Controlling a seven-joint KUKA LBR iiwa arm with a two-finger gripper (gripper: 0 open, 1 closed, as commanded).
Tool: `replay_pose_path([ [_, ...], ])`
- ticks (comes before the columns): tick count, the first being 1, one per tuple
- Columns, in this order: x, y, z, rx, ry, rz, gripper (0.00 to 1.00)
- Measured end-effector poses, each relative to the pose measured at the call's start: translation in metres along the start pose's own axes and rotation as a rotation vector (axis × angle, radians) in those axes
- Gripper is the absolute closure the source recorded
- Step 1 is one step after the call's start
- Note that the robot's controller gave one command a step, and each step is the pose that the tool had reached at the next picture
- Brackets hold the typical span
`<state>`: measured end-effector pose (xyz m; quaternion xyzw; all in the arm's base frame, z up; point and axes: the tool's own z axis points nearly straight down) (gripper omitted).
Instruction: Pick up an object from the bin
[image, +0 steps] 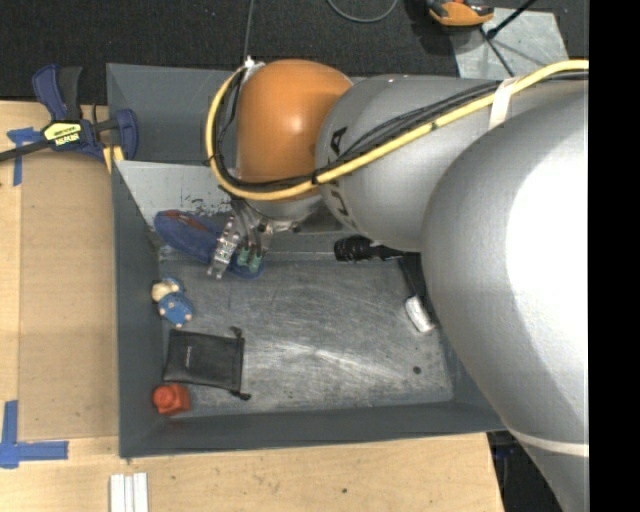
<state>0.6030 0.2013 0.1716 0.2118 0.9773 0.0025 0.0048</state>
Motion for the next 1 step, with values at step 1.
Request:
replay_pose_path([
  [1,-0.0017,0.0004,-0.0222,0.003,0.004,-0.001,1.0],
])
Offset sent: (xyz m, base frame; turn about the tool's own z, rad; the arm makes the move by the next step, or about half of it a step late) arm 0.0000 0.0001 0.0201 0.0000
